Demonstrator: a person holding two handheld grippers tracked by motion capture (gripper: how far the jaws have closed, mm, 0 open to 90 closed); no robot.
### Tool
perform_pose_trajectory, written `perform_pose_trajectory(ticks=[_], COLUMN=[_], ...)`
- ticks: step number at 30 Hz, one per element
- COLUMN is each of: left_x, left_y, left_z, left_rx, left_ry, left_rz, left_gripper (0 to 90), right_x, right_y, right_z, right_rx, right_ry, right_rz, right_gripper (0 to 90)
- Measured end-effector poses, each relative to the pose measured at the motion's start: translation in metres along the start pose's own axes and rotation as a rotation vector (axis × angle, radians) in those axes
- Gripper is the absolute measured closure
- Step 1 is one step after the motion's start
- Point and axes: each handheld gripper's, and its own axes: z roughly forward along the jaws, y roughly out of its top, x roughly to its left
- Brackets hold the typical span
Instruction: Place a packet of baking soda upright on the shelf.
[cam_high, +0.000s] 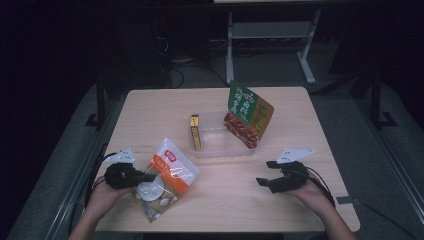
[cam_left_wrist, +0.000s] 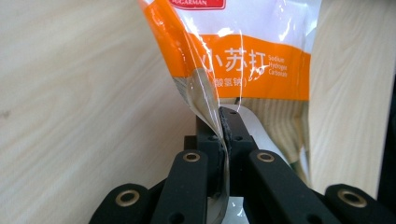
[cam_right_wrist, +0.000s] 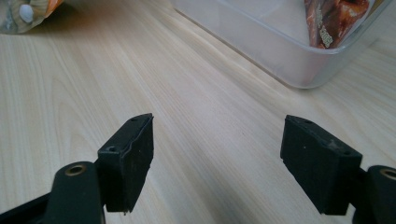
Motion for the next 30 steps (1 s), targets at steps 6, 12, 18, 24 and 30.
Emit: perform_pose_trajectory(ticks=[6, 12, 18, 24, 30], left_x=[-0.012, -0.026, -0.036, -0.044, -0.049], left_y=[0.009, 0.018, 0.028, 0.037, 0.049], left_z=[-0.006, -0.007, -0.003, 0.004, 0.013], left_rx=[-0.066, -0.105, -0.135, -0.136, -0.145], left_ry=[-0.002, -0.008, -0.034, -0.035, -0.022], left_rz=[0.029, 0.049, 0.083, 0.112, 0.101], left_gripper=[88.1, 88.4, 88.4, 88.4, 88.5], right_x=[0.003, 0.004, 0.012, 0.016, 0.019], right_y=[0.001, 0.007, 0.012, 0.023, 0.035], right_z=[0.0, -0.002, -0.001, -0.002, -0.008], right_rx=[-0.016, -0.02, 0.011, -0.001, -0.045], right_ry=[-0.009, 0.02, 0.07, 0.105, 0.151], right_rz=[-0.009, 0.029, 0.015, 0.007, 0.01], right_gripper=[24.6, 18.8, 17.6, 23.0, 30.0])
